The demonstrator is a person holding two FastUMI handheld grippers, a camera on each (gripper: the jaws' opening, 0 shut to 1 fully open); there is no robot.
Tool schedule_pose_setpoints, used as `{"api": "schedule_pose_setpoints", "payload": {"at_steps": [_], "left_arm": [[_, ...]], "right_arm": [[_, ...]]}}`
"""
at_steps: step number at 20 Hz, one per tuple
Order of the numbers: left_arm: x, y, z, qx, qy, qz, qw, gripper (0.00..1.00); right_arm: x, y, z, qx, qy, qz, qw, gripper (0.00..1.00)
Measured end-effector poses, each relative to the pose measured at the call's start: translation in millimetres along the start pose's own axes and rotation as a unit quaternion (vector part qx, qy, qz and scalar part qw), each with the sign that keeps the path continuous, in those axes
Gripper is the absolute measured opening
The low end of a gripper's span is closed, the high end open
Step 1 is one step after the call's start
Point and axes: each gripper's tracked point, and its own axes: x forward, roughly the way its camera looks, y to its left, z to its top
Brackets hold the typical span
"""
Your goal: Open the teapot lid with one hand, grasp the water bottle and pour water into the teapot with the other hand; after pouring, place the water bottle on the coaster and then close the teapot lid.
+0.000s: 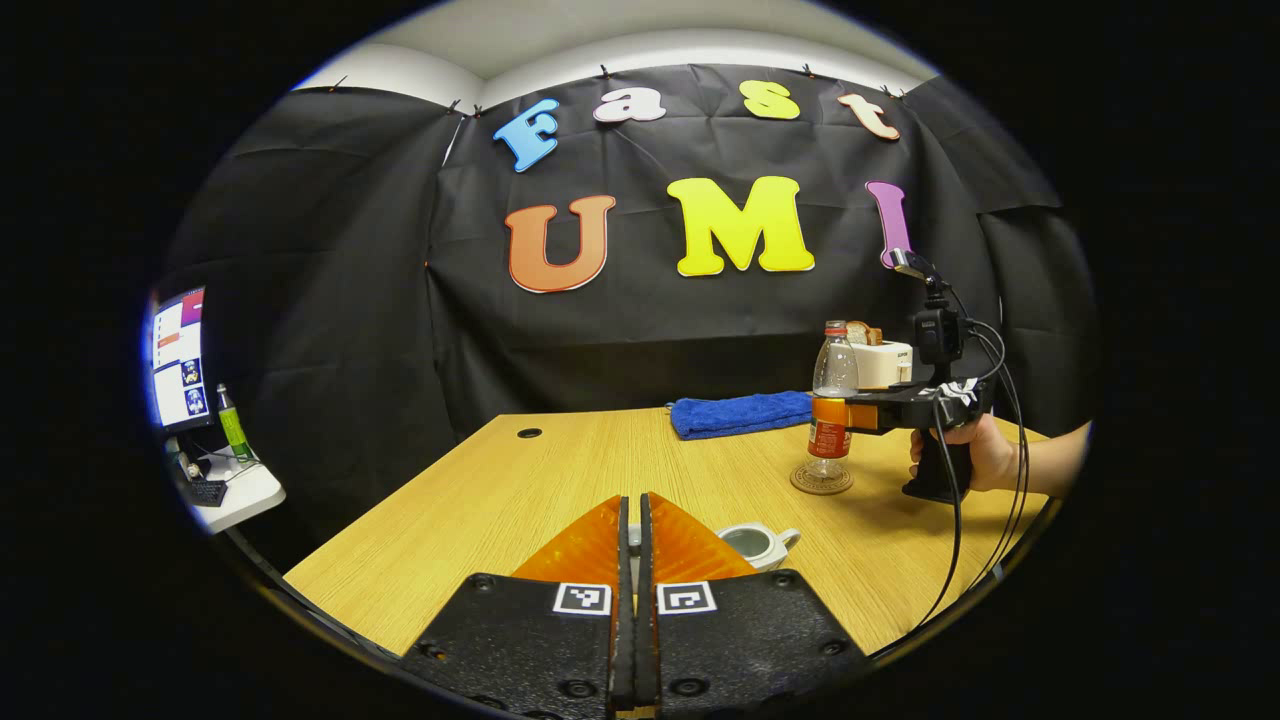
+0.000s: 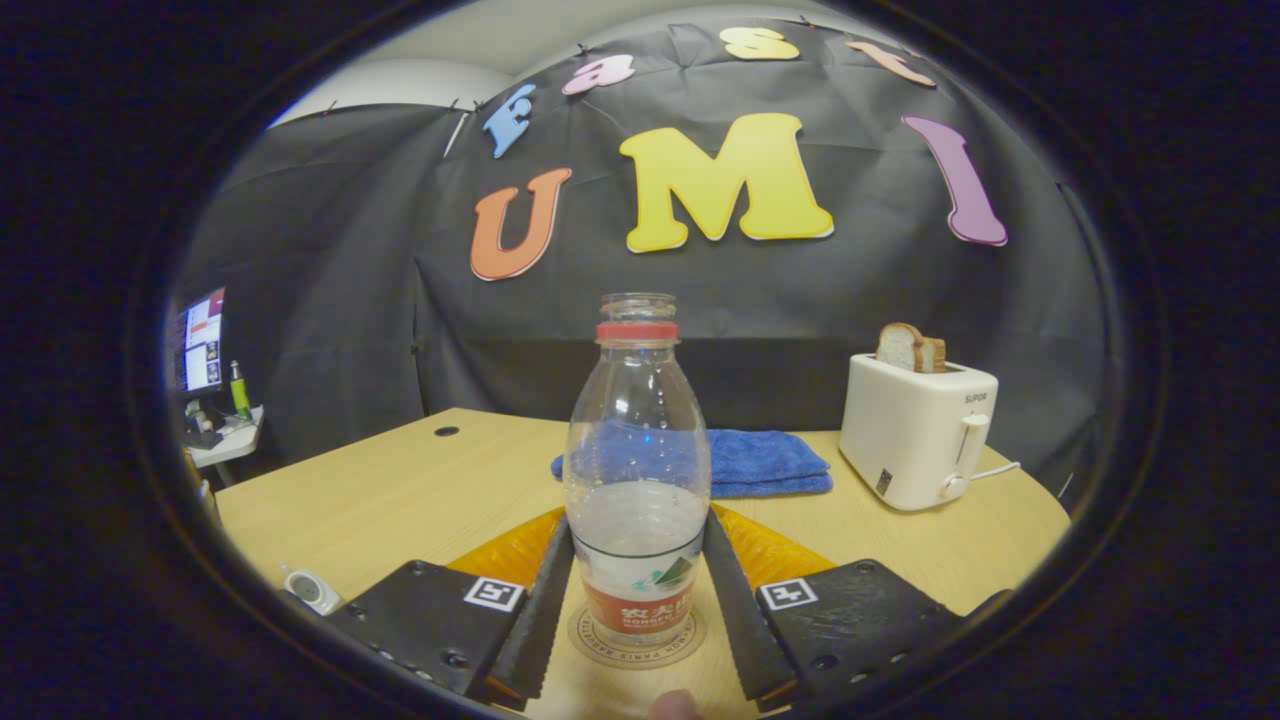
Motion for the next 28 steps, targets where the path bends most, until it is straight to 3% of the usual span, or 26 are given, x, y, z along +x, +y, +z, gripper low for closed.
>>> {"api": "schedule_pose_setpoints", "payload": {"at_steps": [7,9,12,14,18,22,25,28], "left_arm": [[1,-1,0,0.001,0.0,-0.001,1.0,0.03],[1,-1,0,0.0,0.0,-0.001,1.0,0.03],[1,1,0,-0.002,-0.001,0.002,1.0,0.03],[3,0,0,-0.008,-0.003,0.003,1.0,0.03],[16,-13,-5,-0.029,-0.013,0.002,0.999,0.03],[40,-48,-19,-0.063,-0.002,-0.026,0.998,0.03],[62,-62,-26,-0.054,0.001,-0.028,0.998,0.03],[72,-69,-36,-0.053,0.015,-0.029,0.998,0.03]], "right_arm": [[-2,1,-7,-0.007,-0.003,0.001,1.0,0.73],[-2,2,-8,-0.007,0.0,0.004,1.0,0.77],[-6,3,-10,-0.003,-0.002,0.003,1.0,0.96],[-15,1,-11,-0.001,-0.005,0.001,1.0,0.95],[-56,-10,-19,0.015,-0.002,-0.003,1.0,0.97],[-114,-29,-19,0.022,-0.019,-0.024,0.999,0.96],[-152,-37,-11,0.027,-0.051,-0.034,0.998,0.99],[-181,-39,-8,0.028,-0.071,-0.032,0.997,0.96]]}}
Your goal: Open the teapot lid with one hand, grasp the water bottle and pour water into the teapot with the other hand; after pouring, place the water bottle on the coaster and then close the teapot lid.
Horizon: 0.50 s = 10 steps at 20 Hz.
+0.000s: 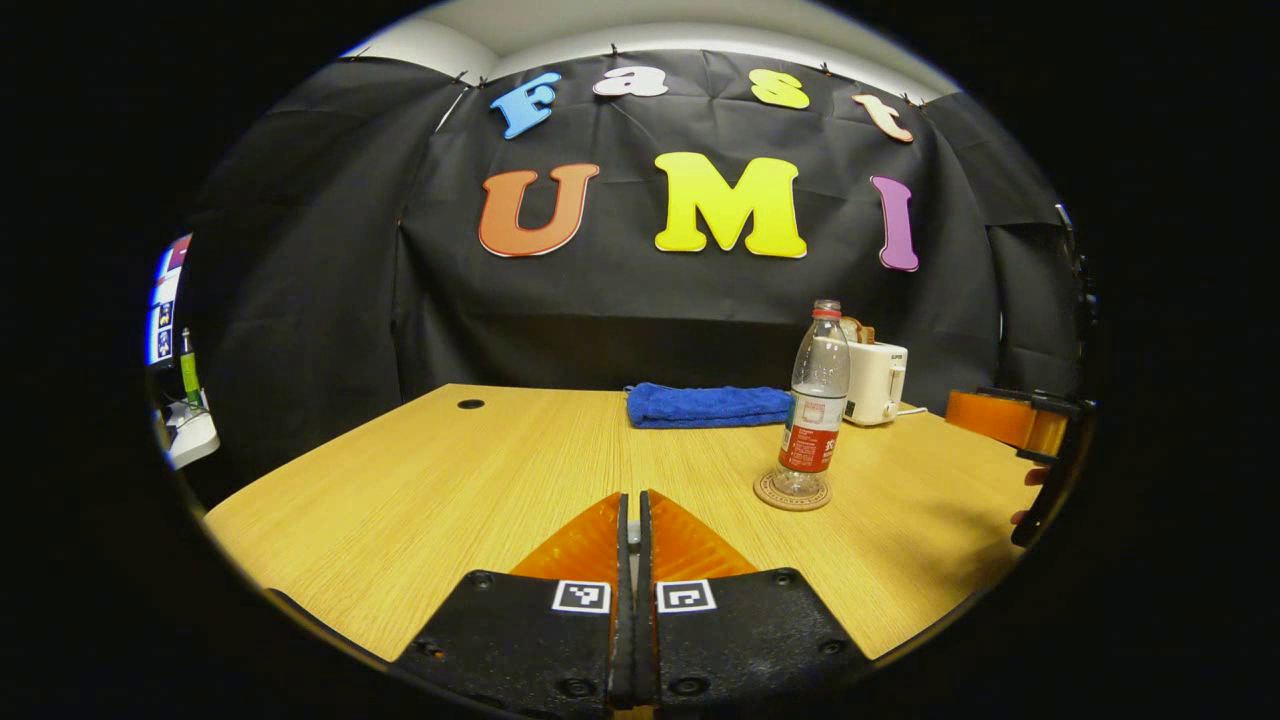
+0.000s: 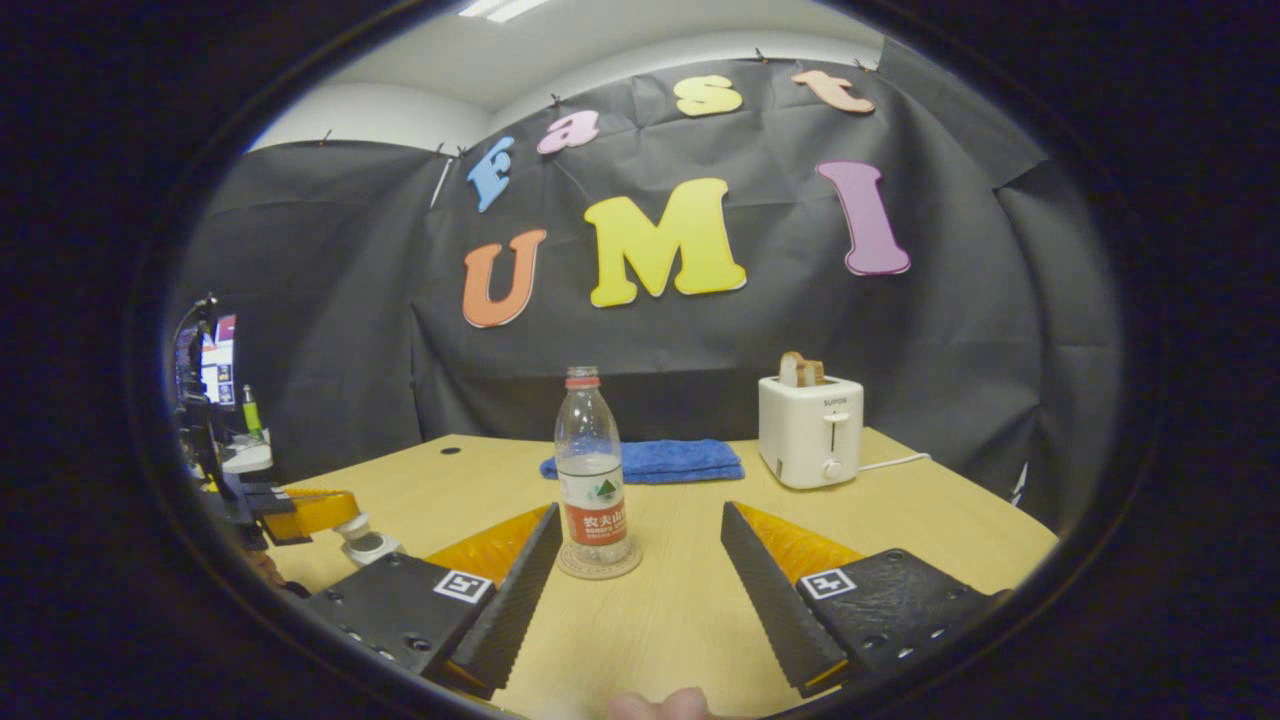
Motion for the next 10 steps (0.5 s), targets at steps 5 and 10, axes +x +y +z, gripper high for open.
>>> {"api": "schedule_pose_setpoints", "payload": {"at_steps": [5,10], "left_arm": [[0,-9,-2,0.007,0.0,-0.003,1.0,0.03],[1,-10,-4,0.013,0.001,-0.001,1.0,0.03]], "right_arm": [[-21,-7,3,0.002,-0.018,-0.007,1.0,0.92],[-23,-10,-2,0.007,-0.011,-0.005,1.0,0.92]]}}
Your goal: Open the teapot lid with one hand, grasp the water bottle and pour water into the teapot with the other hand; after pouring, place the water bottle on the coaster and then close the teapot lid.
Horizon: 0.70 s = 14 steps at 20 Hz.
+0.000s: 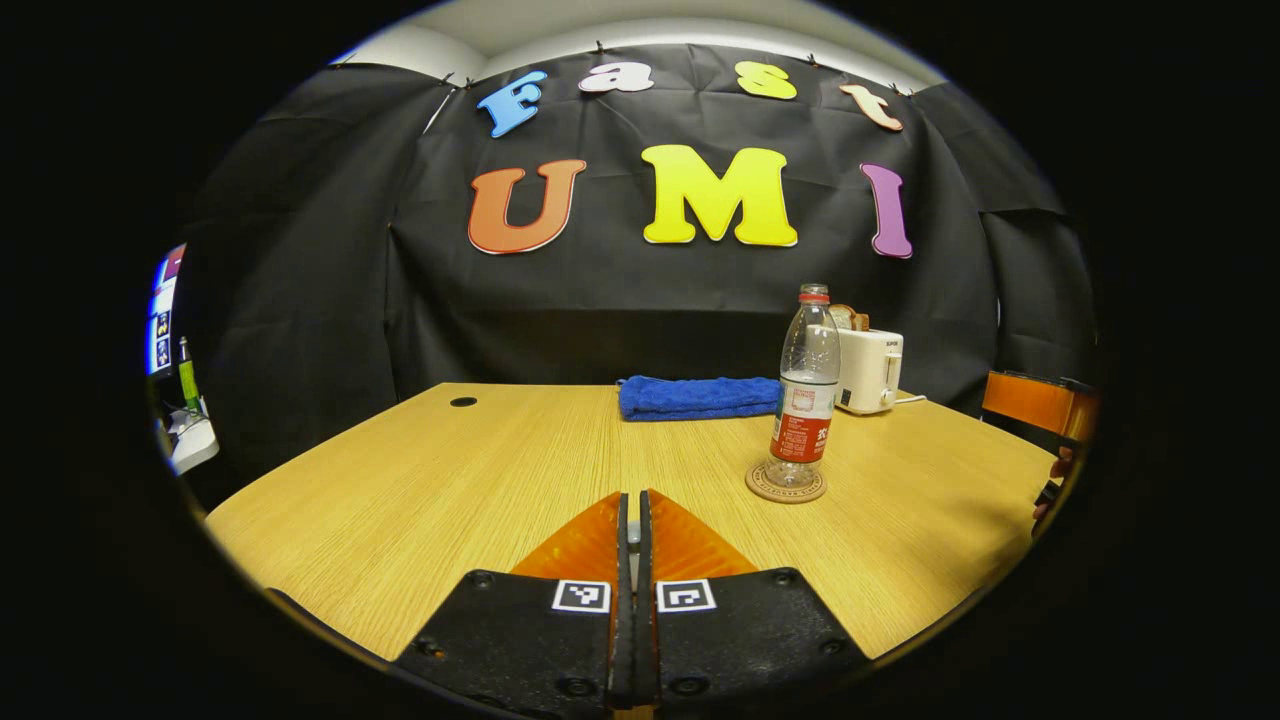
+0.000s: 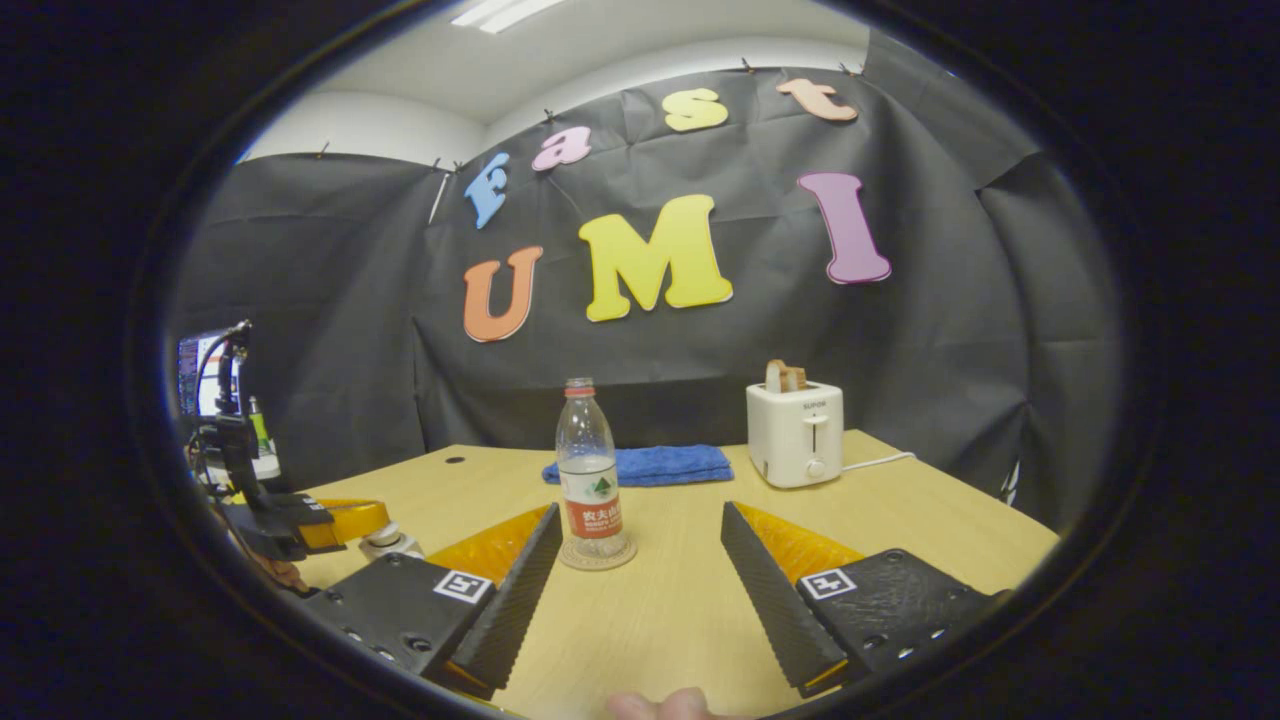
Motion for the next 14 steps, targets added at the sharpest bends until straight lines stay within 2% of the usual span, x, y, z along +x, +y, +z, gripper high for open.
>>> {"api": "schedule_pose_setpoints", "payload": {"at_steps": [7,8,11,13,14], "left_arm": [[0,0,-10,-0.004,0.011,0.005,1.0,0.03],[-1,-1,-11,-0.005,0.012,0.005,1.0,0.04],[0,-2,-9,0.0,0.011,0.009,1.0,0.06],[-1,2,-5,0.007,0.009,0.023,1.0,0.22],[-3,6,0,0.009,0.004,0.032,0.999,0.51]], "right_arm": [[-3,-3,-6,0.014,0.005,-0.001,1.0,0.92],[-3,-4,-5,0.014,0.005,-0.003,1.0,0.96],[-5,-2,-2,0.01,0.0,-0.003,1.0,0.96],[-7,-4,-3,0.011,-0.001,-0.009,1.0,0.96],[-8,-5,-2,0.014,-0.002,-0.012,1.0,0.96]]}}
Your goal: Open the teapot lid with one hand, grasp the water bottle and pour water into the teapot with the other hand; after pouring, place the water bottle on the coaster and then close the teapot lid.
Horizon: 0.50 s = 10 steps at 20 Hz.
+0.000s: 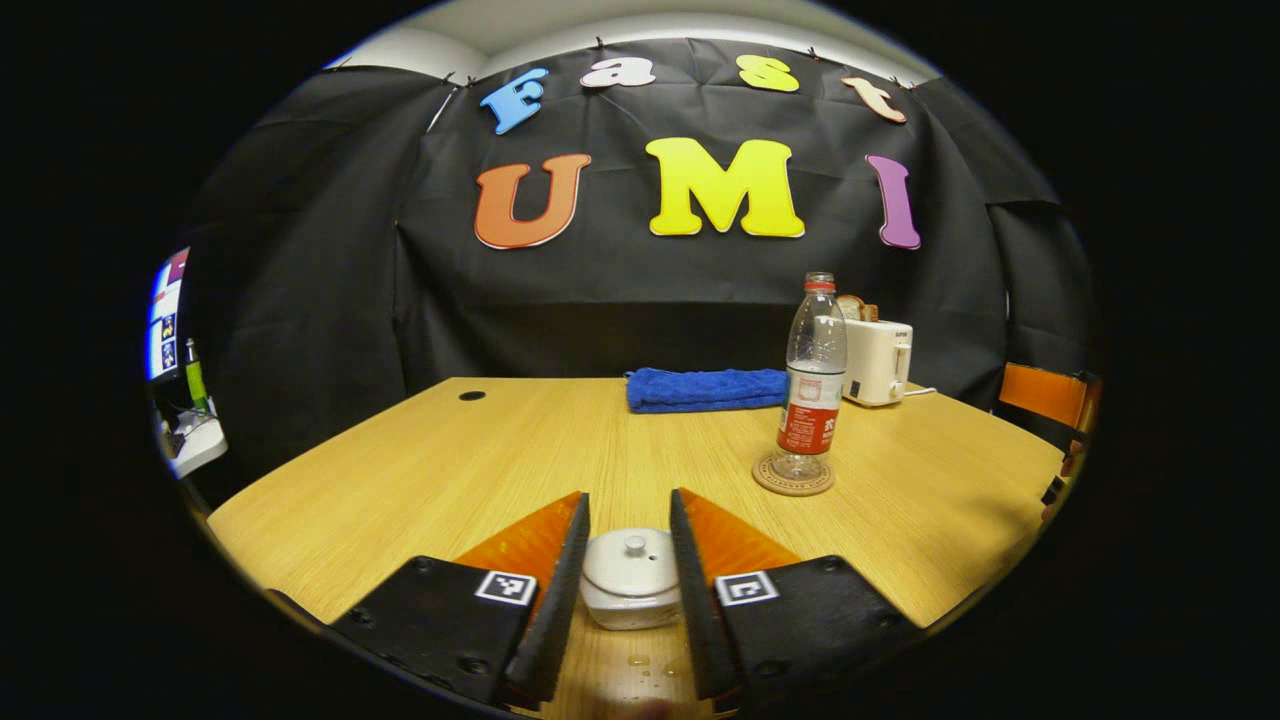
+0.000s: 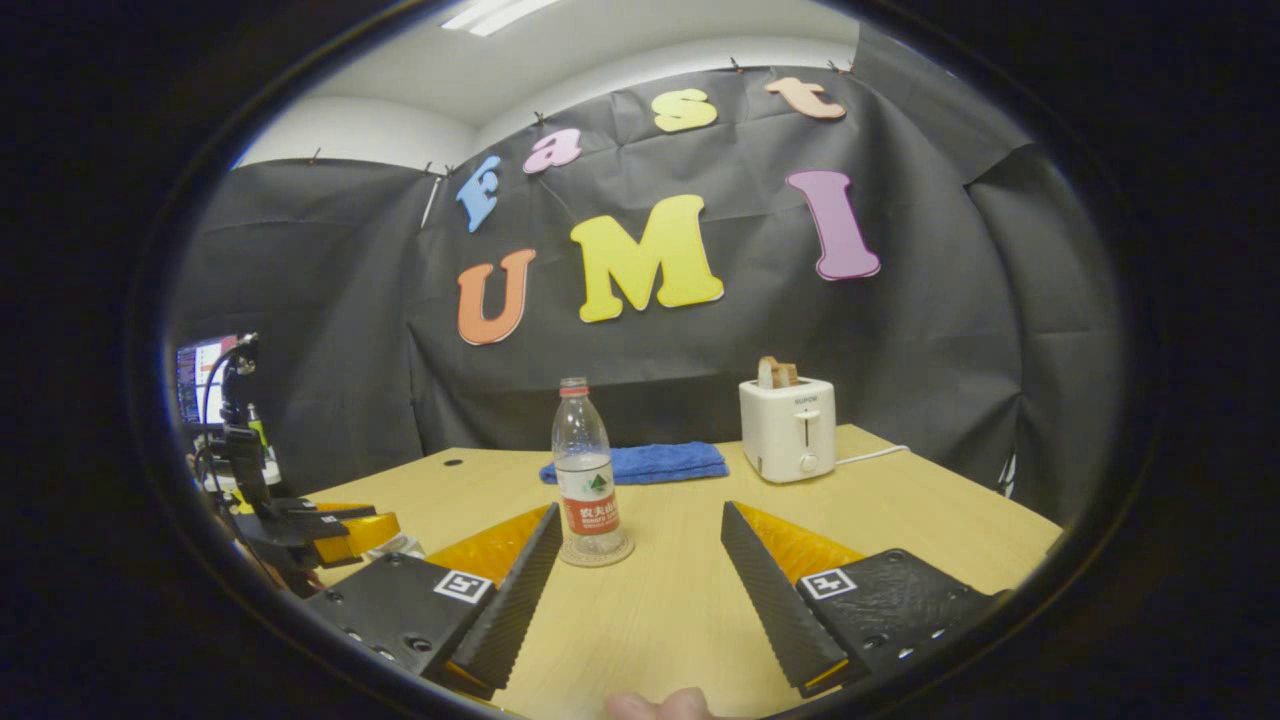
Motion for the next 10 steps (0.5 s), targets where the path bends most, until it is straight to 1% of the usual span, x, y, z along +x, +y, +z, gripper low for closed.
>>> {"api": "schedule_pose_setpoints", "payload": {"at_steps": [1,2,3,4,6,8,9,10], "left_arm": [[-5,3,8,-0.002,-0.008,0.01,1.0,0.67],[-11,4,19,-0.005,-0.02,0.016,1.0,0.83],[-18,5,29,-0.009,-0.035,0.022,0.999,0.84],[-18,3,47,-0.013,-0.051,0.025,0.998,1.0],[-39,-6,82,-0.02,-0.091,0.02,0.995,1.0],[-54,-19,106,-0.02,-0.119,0.013,0.993,1.0],[-61,-25,114,-0.018,-0.129,0.009,0.991,0.99],[-69,-36,119,-0.016,-0.136,-0.001,0.991,0.99]], "right_arm": [[-2,-2,1,0.002,-0.003,-0.007,1.0,0.92],[-3,-4,4,0.004,-0.008,-0.013,1.0,0.96],[-6,-7,9,0.002,-0.015,-0.024,1.0,0.96],[-8,-10,16,-0.005,-0.026,-0.036,0.999,0.96],[-16,-17,30,-0.026,-0.046,-0.064,0.997,0.95],[-28,-10,41,-0.031,-0.059,-0.068,0.995,0.96],[-35,-8,45,-0.033,-0.064,-0.068,0.995,0.92],[-41,-6,47,-0.038,-0.066,-0.072,0.994,0.92]]}}
